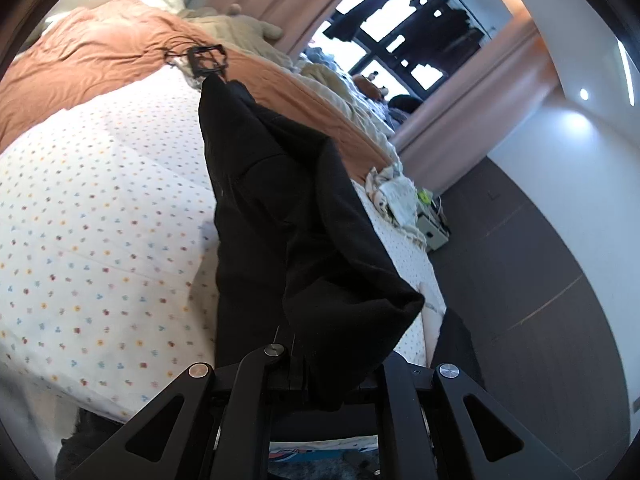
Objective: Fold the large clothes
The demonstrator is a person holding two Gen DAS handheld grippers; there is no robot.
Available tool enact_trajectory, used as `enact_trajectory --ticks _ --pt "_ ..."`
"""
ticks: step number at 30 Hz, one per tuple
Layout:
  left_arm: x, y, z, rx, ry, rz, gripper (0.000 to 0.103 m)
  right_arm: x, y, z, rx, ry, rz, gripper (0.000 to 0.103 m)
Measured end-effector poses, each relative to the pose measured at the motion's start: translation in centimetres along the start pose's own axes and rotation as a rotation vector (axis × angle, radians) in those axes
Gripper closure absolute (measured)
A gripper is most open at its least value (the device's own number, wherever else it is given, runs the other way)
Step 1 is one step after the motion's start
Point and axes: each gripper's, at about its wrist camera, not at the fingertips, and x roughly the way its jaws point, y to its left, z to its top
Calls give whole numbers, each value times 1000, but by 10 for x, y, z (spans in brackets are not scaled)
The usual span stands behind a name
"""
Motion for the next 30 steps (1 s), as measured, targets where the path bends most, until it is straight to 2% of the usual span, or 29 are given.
enact_trajectory --ticks 6,14,16,19,21,25,27,28,29,30 --pt "37 -44 -17 144 72 21 94 -35 -45 14 110 -84 68 79" --pt "99 -83 -58 249 197 21 94 -61 -88 28 205 -143 90 79" --pt "120 -93 -74 283 259 20 93 -68 -100 30 236 -159 87 79" --pt "148 -99 -95 307 381 67 88 -75 -112 33 265 -176 80 79" --pt "157 -97 -104 300 427 66 84 -81 -119 33 276 -188 75 79" --pt "146 -89 -99 264 430 11 75 -89 -120 32 270 -208 78 79" --pt "133 -86 -94 235 431 -25 66 -90 -118 32 268 -212 81 78" --pt "125 -85 -90 228 424 -36 57 -90 -115 32 265 -213 81 78" --pt "117 -84 -85 227 406 -44 49 -90 -113 30 262 -215 81 76" --pt "106 -83 -80 229 374 -48 45 -90 -109 29 257 -216 83 73"
